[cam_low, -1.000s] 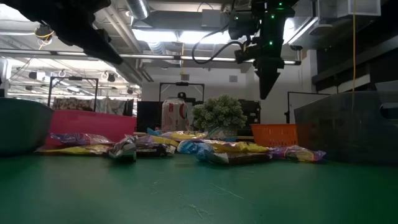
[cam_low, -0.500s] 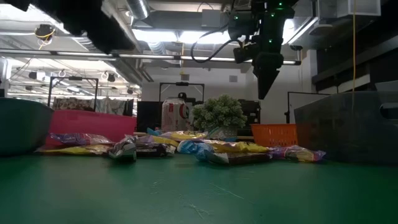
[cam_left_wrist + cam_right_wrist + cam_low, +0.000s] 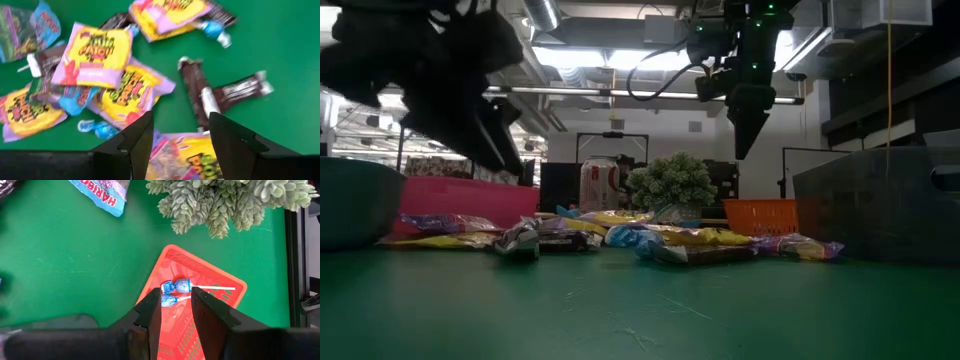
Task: Sort candy
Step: Put the purple gummy into the red transparent bin
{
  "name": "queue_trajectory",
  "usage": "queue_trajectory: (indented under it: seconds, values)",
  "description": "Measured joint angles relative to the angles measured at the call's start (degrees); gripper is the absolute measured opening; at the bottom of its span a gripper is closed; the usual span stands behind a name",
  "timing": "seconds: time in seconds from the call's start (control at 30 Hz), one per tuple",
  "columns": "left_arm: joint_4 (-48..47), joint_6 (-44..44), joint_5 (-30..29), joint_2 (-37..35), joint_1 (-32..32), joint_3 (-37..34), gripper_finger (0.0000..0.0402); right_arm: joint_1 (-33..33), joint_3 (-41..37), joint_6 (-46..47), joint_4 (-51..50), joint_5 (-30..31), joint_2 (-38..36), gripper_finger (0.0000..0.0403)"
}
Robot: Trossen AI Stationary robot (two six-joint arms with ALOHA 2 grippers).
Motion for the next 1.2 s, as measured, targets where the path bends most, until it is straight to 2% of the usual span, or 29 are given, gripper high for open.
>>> queue_trajectory:
  seconds: [0.1,0.7,1.2]
  values:
    - [-0.27,0.00,-1.44,2.10,0.09,0.00,0.0180,0.00,0.00,0.00,0.00,0.00,0.00,0.0106]
    - [-0.28,-2.18,-0.65,11.54,3.78,0.08,0.0177,0.00,0.00,0.00,0.00,0.00,0.00,0.0106]
    - [-0.65,-3.41,1.69,11.58,3.98,0.07,0.0072,0.00,0.02,-0.01,0.00,0.00,0.00,0.0106]
